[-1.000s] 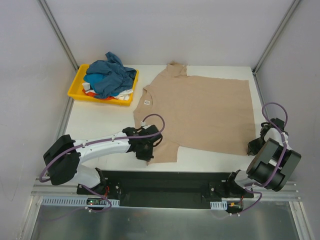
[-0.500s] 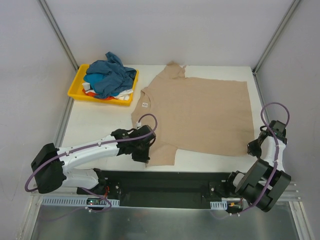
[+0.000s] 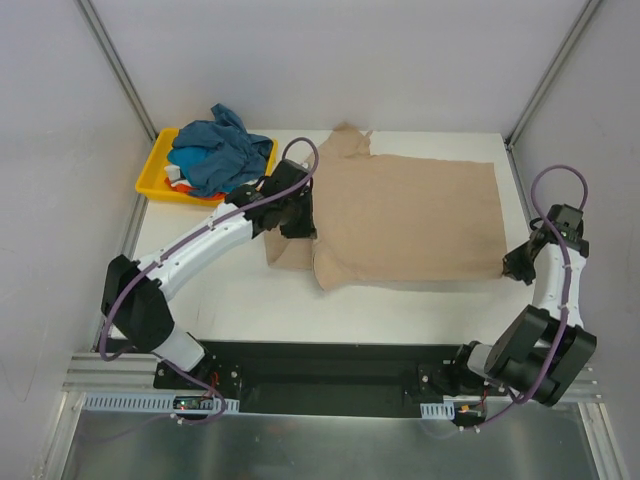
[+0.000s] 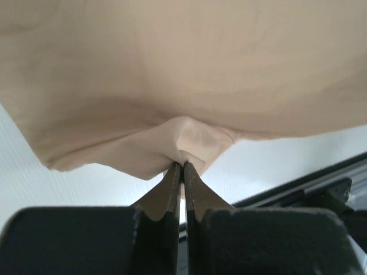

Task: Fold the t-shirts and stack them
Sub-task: Fold the flattened tshirt in 1/3 of the way

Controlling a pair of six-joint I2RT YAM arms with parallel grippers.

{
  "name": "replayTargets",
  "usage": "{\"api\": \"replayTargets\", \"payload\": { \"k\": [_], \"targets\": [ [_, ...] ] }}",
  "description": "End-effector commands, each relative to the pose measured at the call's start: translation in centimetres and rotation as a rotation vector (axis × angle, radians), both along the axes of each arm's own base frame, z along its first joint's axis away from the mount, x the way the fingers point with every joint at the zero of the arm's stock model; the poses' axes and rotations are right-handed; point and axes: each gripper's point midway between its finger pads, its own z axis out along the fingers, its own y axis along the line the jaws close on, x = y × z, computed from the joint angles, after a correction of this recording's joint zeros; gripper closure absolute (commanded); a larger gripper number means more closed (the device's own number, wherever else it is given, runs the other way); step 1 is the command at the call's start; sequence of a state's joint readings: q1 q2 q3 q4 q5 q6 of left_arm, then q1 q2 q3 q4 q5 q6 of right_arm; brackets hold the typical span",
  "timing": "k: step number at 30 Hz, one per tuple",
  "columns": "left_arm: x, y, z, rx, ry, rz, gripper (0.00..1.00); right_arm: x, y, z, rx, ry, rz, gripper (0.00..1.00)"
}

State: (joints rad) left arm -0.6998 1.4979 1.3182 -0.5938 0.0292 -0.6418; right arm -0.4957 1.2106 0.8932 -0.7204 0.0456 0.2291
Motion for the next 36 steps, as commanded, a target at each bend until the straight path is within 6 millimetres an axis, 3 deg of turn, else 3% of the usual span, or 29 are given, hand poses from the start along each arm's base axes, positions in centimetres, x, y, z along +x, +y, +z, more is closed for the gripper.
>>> {"api": "replayTargets", "payload": {
  "k": [1, 5, 9, 17, 25, 28, 30, 31, 32, 33, 35, 36],
  "targets": [
    [3.7, 0.1, 0.3, 0.011, -0.024, -0.036, 1.00, 2.5, -0.9, 1.8, -0.005, 0.002, 0.020, 0.97],
    [6.9, 0.4, 1.9, -0.003, -0.069, -0.007, 1.00, 5.0, -1.0, 2.4, -0.001, -0.009, 0.050, 0.97],
    [9.4, 0.2, 1.7, 0.000, -0.077, -0.017, 1.00, 8.1, -0.4, 2.5, 0.001, -0.007, 0.122, 0.97],
    [14.1, 2.1, 2.1, 0.009, -0.112, 0.041, 1.00, 10.8, -1.3, 2.5, -0.035, 0.019, 0.105, 0.97],
    [17.0, 1.2, 0.8, 0.033, -0.113, 0.003, 1.00, 12.0, -2.7, 2.0, -0.077, 0.046, 0.101, 0.94],
    [18.7, 1.4, 0.1, 0.047, -0.118, 0.021, 1.00, 13.3, -2.9, 1.2, -0.069, 0.054, 0.133, 0.91],
    [20.0, 1.6, -1.4, 0.069, -0.102, 0.045, 1.00, 14.7, -3.4, 0.3, -0.070, 0.054, 0.151, 0.91],
    [21.0, 1.6, -0.6, 0.068, -0.127, 0.059, 0.99, 15.4, -3.6, 0.2, -0.070, 0.053, 0.161, 0.88],
    [21.5, 1.7, -1.6, 0.083, -0.116, 0.068, 0.95, 16.2, -3.9, -0.1, -0.071, 0.061, 0.173, 0.83],
    [22.1, 2.1, -1.4, 0.092, -0.124, 0.081, 0.83, 16.6, -4.0, 0.2, -0.074, 0.058, 0.194, 0.73],
    [22.9, 2.4, -0.4, 0.101, -0.156, 0.097, 0.74, 16.9, -3.6, 1.1, -0.070, 0.045, 0.224, 0.55],
    [22.7, 2.4, 0.2, 0.101, -0.162, 0.091, 0.47, 16.8, -3.4, 1.6, -0.084, 0.041, 0.246, 0.41]
  ]
}}
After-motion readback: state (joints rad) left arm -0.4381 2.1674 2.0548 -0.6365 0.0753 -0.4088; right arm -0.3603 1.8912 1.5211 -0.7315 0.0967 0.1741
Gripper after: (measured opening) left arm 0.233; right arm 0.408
